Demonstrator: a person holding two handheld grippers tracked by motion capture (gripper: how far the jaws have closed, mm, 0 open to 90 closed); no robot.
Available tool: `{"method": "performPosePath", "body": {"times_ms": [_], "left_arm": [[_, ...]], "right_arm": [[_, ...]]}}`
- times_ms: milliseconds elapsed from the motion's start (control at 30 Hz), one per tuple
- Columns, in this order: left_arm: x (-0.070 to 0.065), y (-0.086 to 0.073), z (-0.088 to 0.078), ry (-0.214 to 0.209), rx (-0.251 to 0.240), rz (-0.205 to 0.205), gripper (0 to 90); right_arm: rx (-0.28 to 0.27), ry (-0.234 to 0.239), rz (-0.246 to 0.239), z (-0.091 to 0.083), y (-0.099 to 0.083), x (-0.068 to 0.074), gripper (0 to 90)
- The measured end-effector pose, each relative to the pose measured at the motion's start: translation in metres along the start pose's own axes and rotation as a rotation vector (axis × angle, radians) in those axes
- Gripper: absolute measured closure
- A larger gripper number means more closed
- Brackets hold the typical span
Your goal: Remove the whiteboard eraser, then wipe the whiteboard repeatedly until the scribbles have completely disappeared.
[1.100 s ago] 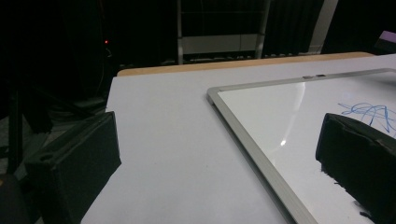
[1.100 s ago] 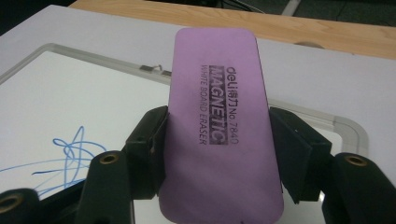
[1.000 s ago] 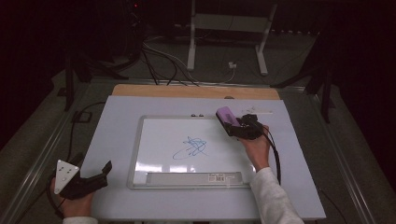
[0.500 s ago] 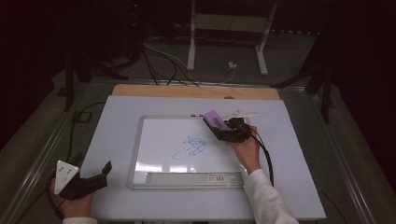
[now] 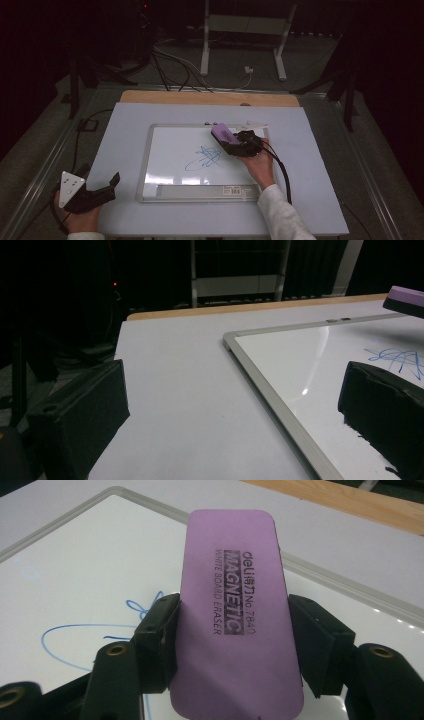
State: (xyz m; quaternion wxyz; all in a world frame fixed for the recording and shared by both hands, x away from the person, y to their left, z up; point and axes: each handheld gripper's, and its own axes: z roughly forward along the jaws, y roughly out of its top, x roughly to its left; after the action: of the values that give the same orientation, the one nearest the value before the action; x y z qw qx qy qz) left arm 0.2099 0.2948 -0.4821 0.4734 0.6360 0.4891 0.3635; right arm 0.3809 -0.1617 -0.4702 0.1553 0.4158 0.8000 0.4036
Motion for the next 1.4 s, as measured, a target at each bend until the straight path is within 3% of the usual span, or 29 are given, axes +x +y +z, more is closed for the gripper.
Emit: {"method": "performPosePath", "body": {"times_ms": [367,933,1033,1133,1233,1400], "left_arm": [[0.001,-0.001,0.000,0.001,0.002,-0.001,0.7],[0.001,-0.001,0.001,0.001,0.004,-0.005,0.7],[0.001,-0.001,0.001,0.001,0.005,-0.003,0.7],[0.001,-0.001,0.001,0.002,0.005,-0.003,0.7],[0.000,-0.001,0.001,0.001,0.005,-0.003,0.7],[0.001,-0.002,0.001,0.001,0.006,-0.003,0.7]], "right_arm": [[0.014,0.037,-0.001,0.005,-0.007,0.007,41.4],[0.110,0.039,-0.040,0.018,-0.023,0.017,41.0],[0.121,0.055,-0.030,0.020,-0.024,0.017,33.2],[0.099,0.041,-0.032,0.020,-0.021,0.018,28.2],[0.102,0.037,-0.033,0.023,-0.017,0.019,29.0],[0.116,0.047,-0.022,0.031,-0.018,0.019,40.5]]}}
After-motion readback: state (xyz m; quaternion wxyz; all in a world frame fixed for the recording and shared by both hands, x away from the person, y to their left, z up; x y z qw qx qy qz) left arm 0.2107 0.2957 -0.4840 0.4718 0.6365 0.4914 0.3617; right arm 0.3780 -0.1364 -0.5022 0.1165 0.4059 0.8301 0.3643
